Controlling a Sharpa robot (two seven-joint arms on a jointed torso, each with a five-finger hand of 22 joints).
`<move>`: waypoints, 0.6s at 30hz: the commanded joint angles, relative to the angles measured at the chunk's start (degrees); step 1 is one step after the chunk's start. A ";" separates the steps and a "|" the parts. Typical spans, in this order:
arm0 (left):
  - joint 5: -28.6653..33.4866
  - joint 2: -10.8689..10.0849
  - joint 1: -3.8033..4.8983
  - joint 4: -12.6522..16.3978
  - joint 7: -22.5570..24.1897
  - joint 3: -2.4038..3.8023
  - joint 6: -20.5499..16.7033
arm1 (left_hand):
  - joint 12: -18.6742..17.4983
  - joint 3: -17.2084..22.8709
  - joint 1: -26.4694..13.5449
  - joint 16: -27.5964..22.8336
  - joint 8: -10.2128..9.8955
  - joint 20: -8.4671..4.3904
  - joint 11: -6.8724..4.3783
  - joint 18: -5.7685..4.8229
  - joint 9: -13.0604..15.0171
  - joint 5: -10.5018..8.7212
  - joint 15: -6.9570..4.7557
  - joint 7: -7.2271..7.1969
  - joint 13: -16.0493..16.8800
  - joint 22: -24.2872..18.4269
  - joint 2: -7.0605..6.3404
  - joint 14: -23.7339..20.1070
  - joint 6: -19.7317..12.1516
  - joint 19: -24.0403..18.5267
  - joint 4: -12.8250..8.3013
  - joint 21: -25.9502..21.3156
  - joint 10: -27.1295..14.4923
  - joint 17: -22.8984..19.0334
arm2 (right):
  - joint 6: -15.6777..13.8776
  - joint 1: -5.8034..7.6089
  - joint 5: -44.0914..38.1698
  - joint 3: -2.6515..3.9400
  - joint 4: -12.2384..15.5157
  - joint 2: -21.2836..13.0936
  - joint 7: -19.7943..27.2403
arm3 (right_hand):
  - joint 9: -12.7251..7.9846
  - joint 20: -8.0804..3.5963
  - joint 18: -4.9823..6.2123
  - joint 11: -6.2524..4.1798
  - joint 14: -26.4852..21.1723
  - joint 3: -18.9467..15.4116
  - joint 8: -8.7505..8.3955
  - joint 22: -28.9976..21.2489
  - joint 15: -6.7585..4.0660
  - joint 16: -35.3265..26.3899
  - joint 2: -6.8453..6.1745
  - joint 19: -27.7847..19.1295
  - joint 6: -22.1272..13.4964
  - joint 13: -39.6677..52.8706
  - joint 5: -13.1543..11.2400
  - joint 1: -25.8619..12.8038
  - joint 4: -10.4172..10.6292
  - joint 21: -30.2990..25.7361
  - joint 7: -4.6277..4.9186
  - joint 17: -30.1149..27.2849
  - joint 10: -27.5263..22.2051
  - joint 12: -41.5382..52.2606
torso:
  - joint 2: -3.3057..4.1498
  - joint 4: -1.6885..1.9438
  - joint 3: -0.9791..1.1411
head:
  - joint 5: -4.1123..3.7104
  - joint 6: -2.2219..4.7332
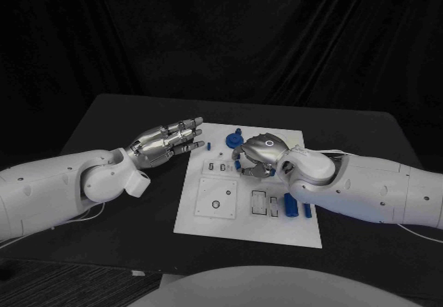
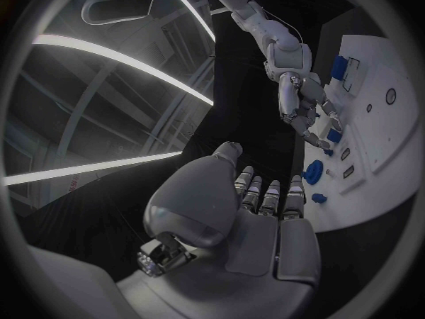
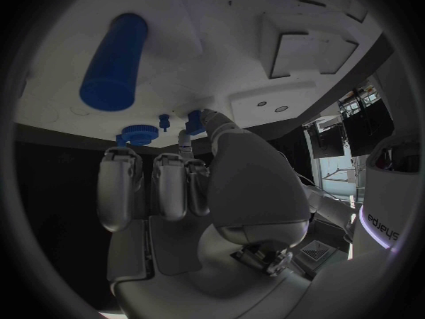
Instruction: Assemble the parts on the task board
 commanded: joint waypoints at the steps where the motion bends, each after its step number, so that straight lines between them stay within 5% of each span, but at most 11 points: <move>1: 0.08 0.16 -0.13 0.02 0.43 0.05 0.90 | 0.23 0.29 0.07 0.16 0.24 0.47 0.47 0.28 0.08 0.29 0.42 0.14 0.08 0.07 0.26 0.06 -0.18 -0.08 0.06 0.24 -0.02 0.07 | 0.49 -0.15 -0.50 0.02 -0.05 0.04 -0.93 | -0.68 0.28 0.35 0.20 3.73 -0.01 -1.15 11.95 0.25 -0.24 0.13 2.99 -0.77 15.08 -0.45 -0.66 -0.50 -0.31 -0.07 1.70 6.01 0.20 | 0.00 -0.01 0.01 | -0.01 -0.01; 6: 0.08 0.17 -0.18 -0.06 0.43 0.05 0.88 | 0.23 0.29 0.07 0.16 0.24 0.47 0.47 0.28 0.08 0.29 0.42 0.14 0.08 0.07 0.26 0.06 -0.18 -0.08 0.06 0.24 -0.02 0.07 | -0.12 -0.15 -0.50 0.02 -0.09 -0.04 -0.87 | -3.06 0.10 0.36 -0.13 3.69 -0.76 -4.78 12.02 0.05 -0.34 0.31 3.02 -2.89 15.08 -4.68 -1.43 -0.98 -0.44 -0.49 1.48 6.01 0.20 | -0.03 -0.02 0.01 | 0.04 -0.01; 10: 0.08 -0.03 -0.20 0.03 0.27 0.05 0.65 | 0.21 0.48 -0.06 0.15 0.25 0.50 0.49 0.27 0.07 0.27 0.45 0.17 0.08 0.06 0.23 0.06 -0.21 -0.09 -0.06 0.23 -0.03 0.07 | -2.12 -0.11 -0.50 0.02 0.16 -0.56 -0.76 | -5.32 -0.14 0.37 -0.60 3.68 -2.89 -6.98 12.09 -0.19 -0.38 -0.50 3.05 -3.36 15.08 -12.56 -3.42 0.57 -0.61 -0.98 1.34 6.01 0.20 | 0.01 0.00 0.02 | -0.12 -0.01; 14: 0.09 -0.49 -0.20 0.27 -0.08 0.06 0.15 | 0.27 0.55 -0.09 0.16 0.36 0.49 0.44 0.28 0.12 0.25 0.41 0.16 0.09 0.07 0.02 0.07 0.03 -0.05 -0.24 0.25 -0.02 0.08 | -6.75 0.29 -0.50 0.02 1.48 -1.98 -0.18 | -6.64 -0.07 0.35 -0.80 3.68 -4.49 -7.77 12.17 -0.07 -0.37 -2.81 3.11 -2.74 15.08 -17.64 -4.35 4.51 -0.62 -1.12 1.32 6.01 0.20 | 0.03 -0.02 0.01 | -0.20 -0.01; 16: 0.09 -0.72 -0.20 0.44 -0.12 0.06 -0.27 | 0.38 0.64 -0.06 0.20 0.46 0.48 0.41 0.30 0.15 0.21 0.37 0.14 0.11 0.09 -0.29 0.09 0.20 0.00 -0.55 0.28 0.00 0.09 | -9.74 0.95 -0.46 0.03 2.31 -2.85 0.34 | -7.13 -0.18 0.35 -0.91 3.73 -6.67 -7.97 12.20 -0.14 -0.22 -4.29 3.11 -2.25 15.08 -18.29 -7.86 5.76 -0.64 -1.13 1.55 6.01 0.20 | 0.03 -0.04 0.01 | -0.37 -0.01; 18: 0.09 -1.02 -0.20 0.86 -0.08 0.06 -1.04 | 0.56 0.87 0.10 0.23 0.59 0.47 0.41 0.33 0.17 0.08 0.33 0.15 0.14 0.10 -0.71 0.10 0.38 0.06 -1.15 0.31 0.05 0.10 | -13.57 2.10 -0.40 0.03 3.30 -4.05 1.20 | -7.30 -0.19 0.33 -0.88 3.74 -7.28 -8.03 12.23 -0.17 -0.19 -4.37 3.13 -2.05 15.08 -18.34 -9.02 5.79 -0.59 -1.15 1.60 6.01 0.20 | 0.00 -0.04 0.02 | -0.46 -0.01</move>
